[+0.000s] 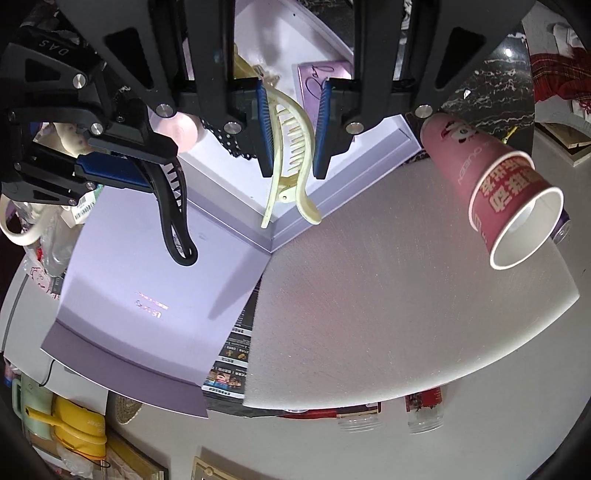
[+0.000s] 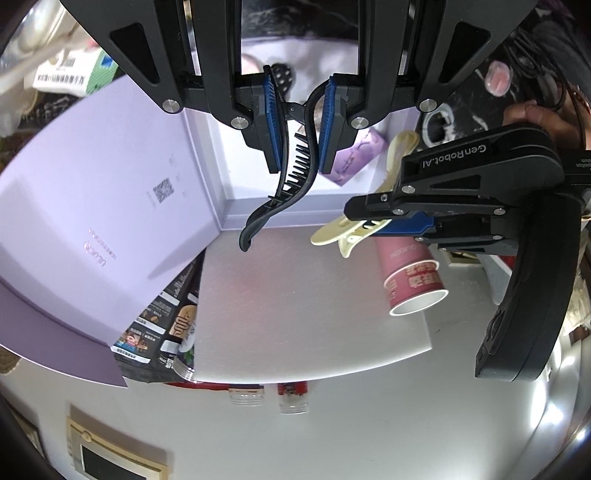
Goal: Organize rigid objects
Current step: 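Lower both held clips into the gift box beside the other accessories, then open both grippers to release the clips into the box, then withdraw both tools from the box toward the pink compact and cable, then grasp the pink blush compact with the left gripper, then grasp the white coiled cable with the right gripper while the left holds the compact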
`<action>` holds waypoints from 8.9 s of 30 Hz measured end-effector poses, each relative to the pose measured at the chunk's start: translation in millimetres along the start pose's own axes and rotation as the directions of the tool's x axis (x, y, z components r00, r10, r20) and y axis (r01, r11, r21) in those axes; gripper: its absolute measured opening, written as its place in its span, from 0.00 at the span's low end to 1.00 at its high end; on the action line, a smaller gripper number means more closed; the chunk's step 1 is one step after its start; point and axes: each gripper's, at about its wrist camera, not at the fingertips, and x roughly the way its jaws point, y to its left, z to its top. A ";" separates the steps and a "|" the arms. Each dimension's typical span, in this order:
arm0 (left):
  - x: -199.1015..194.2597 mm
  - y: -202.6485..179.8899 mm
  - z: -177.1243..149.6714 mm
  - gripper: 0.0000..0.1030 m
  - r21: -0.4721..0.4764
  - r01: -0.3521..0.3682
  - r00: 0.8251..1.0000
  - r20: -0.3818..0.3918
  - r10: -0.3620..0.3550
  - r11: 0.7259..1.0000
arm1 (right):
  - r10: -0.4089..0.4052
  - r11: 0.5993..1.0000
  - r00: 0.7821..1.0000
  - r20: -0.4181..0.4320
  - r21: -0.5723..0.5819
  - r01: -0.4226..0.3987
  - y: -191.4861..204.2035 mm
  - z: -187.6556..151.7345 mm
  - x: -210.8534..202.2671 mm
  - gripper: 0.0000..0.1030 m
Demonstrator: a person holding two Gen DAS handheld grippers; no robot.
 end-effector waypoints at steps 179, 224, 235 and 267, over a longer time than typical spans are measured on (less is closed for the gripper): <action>-143.9 82.1 -215.4 0.86 -0.265 -0.257 0.965 -0.125 0.231 0.929 | 0.198 0.974 0.978 -0.072 -0.102 -0.205 183.8 -108.4 -18.7 0.83; -70.4 74.5 -245.8 0.52 -0.149 -0.127 0.981 -0.163 0.103 0.981 | 0.144 0.950 0.975 -0.169 -0.253 -0.184 194.4 -86.6 84.2 0.83; -75.2 111.0 -247.3 0.52 -0.234 -0.215 0.968 -0.182 0.174 0.948 | 0.226 0.925 0.959 -0.172 -0.270 -0.267 217.2 -76.2 102.4 0.83; -81.5 90.9 -254.1 0.52 -0.255 -0.228 0.966 -0.181 0.185 0.940 | 0.126 0.951 0.959 -0.253 -0.246 -0.190 204.0 -93.9 98.4 0.16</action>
